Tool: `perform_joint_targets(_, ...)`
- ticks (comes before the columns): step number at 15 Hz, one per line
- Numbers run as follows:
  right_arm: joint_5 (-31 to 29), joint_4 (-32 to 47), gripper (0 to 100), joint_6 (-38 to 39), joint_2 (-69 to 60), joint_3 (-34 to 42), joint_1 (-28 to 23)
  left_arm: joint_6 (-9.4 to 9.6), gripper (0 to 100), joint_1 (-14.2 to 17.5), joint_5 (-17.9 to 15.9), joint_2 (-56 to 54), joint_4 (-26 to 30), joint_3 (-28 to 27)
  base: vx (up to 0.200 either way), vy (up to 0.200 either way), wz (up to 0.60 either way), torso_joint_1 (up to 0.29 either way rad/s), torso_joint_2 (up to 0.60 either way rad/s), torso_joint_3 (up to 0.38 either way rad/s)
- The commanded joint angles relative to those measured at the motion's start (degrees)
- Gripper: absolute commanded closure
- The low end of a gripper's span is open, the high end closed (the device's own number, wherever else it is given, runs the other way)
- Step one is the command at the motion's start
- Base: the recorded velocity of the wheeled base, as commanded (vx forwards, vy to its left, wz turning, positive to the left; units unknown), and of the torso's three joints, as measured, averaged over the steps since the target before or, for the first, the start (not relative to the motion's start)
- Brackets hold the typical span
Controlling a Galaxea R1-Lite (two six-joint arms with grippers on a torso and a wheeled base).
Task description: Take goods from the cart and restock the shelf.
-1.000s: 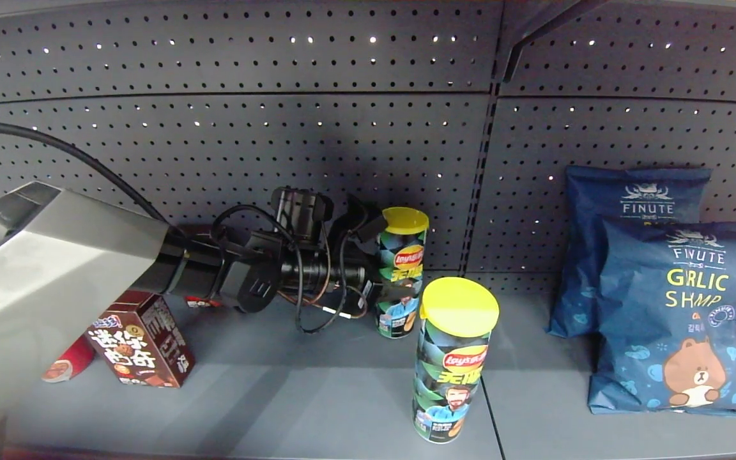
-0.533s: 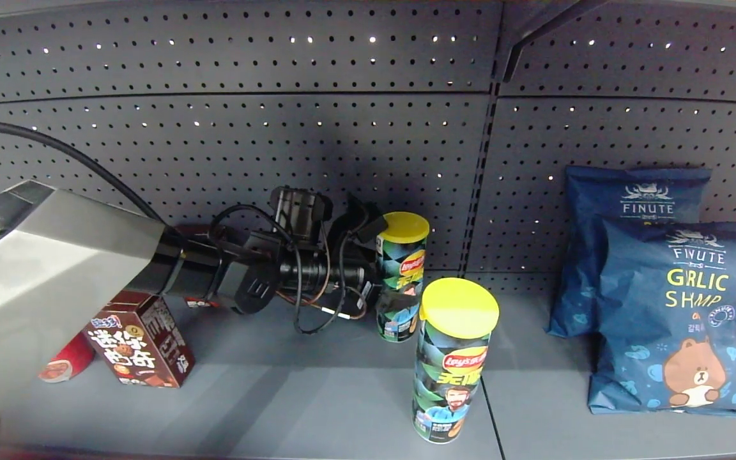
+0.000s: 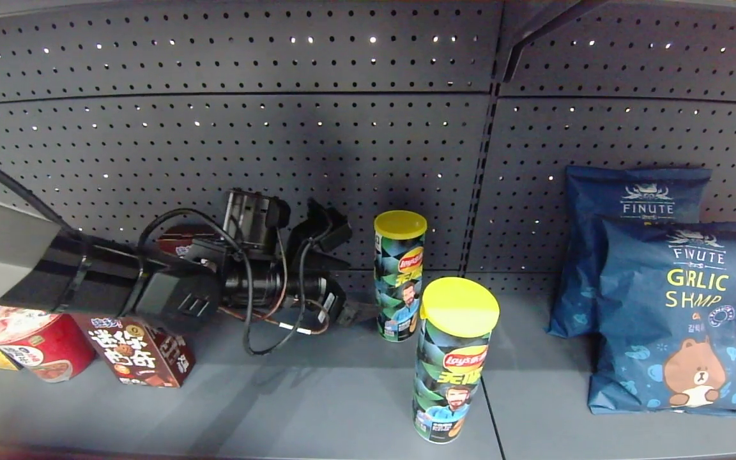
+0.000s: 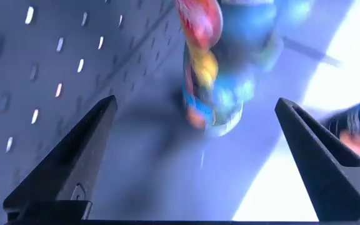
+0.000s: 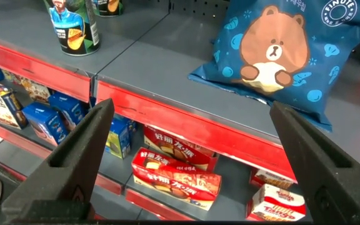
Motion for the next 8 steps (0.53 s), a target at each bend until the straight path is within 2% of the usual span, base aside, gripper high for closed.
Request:
perform_joint_targets(1, 0.2, -0.2, 0, 0.1, 0.1, 0.0, 0.0, -0.49, 0, 0.1, 2.7, -7.1, 0.0, 6.0, 0.0, 0.0, 0.0, 0.0, 0.0, 0.0)
perform_joint_targets(3, -1.2, -0.8, 0, 0.3, 0.1, 0.2, -0.5, -0.67, 0, 0.0, 6.6, -11.8, 0.1, 10.7, 0.0, 0.0, 0.0, 0.0, 0.0, 0.0)
perform_joint_targets(4, -1.3, -0.4, 0, 0.1, 1.7, -2.1, -2.0, -0.93, 0, -0.2, 8.2, -15.6, 0.0, 14.7, 0.0, 0.0, 0.0, 0.0, 0.0, 0.0)
perform_joint_targets(6, 0.9, -0.6, 0, 0.1, 13.1, -9.1, -2.0, -0.93, 0, -0.5, 8.4, -19.5, 0.0, 18.1, 0.0, 0.0, 0.0, 0.0, 0.0, 0.0)
perform_joint_targets(7, 2.1, -0.3, 0, 0.1, 24.0, -15.6, -2.0, -0.49, 0, -0.8, 9.3, -21.9, -0.1, 20.5, 0.0, 0.0, 0.0, 0.0, 0.0, 0.0)
perform_joint_targets(8, 2.5, -1.0, 0, 0.6, 31.1, -18.1, -1.6, -0.41, 0, -1.0, 11.3, -23.2, -0.1, 21.3, 0.0, 0.0, 0.0, 0.0, 0.0, 0.0)
